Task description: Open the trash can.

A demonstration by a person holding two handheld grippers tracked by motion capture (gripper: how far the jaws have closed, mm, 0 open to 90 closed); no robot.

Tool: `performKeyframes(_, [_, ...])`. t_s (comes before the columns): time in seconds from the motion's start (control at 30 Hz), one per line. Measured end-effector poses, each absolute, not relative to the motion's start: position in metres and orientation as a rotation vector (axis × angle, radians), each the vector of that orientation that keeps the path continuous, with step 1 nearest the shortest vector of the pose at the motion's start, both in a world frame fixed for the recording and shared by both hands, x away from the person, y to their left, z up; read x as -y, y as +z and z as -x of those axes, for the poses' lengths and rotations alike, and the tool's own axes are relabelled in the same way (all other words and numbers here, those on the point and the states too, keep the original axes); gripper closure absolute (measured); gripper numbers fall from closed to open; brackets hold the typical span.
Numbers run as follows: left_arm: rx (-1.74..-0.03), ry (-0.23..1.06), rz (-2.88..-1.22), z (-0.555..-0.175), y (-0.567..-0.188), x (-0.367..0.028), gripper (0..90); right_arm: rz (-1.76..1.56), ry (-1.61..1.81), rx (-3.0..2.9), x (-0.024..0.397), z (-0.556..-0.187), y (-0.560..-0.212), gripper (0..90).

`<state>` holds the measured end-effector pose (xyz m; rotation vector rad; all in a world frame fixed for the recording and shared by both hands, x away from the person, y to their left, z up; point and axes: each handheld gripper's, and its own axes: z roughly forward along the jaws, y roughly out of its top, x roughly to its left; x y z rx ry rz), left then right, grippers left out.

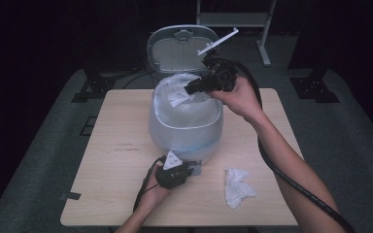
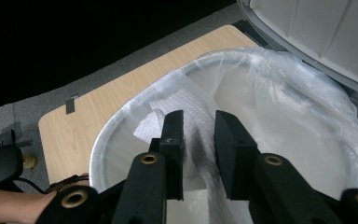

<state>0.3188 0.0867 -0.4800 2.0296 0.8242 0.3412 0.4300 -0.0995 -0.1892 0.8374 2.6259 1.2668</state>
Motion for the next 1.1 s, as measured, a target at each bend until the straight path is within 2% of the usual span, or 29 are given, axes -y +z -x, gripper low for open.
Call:
performKeyframes(0.1, [-0.825,0.340,-2.029,-0.319,-0.480,-0.087,72.5,-0.841,1.269,-2.627,0.099,-0.431,-0.191,68.6])
performKeyframes(0.5, [-0.825,0.340,-2.029,-0.319,-0.480,-0.087,72.5,-0.835,1.276,-2.629,0.099,-0.430,-0.192,66.4])
performKeyframes(1.1, [-0.824,0.340,-2.030,-0.319,-0.480,-0.087,72.5,-0.826,1.294,-2.603,0.127,-0.412,-0.193,63.0])
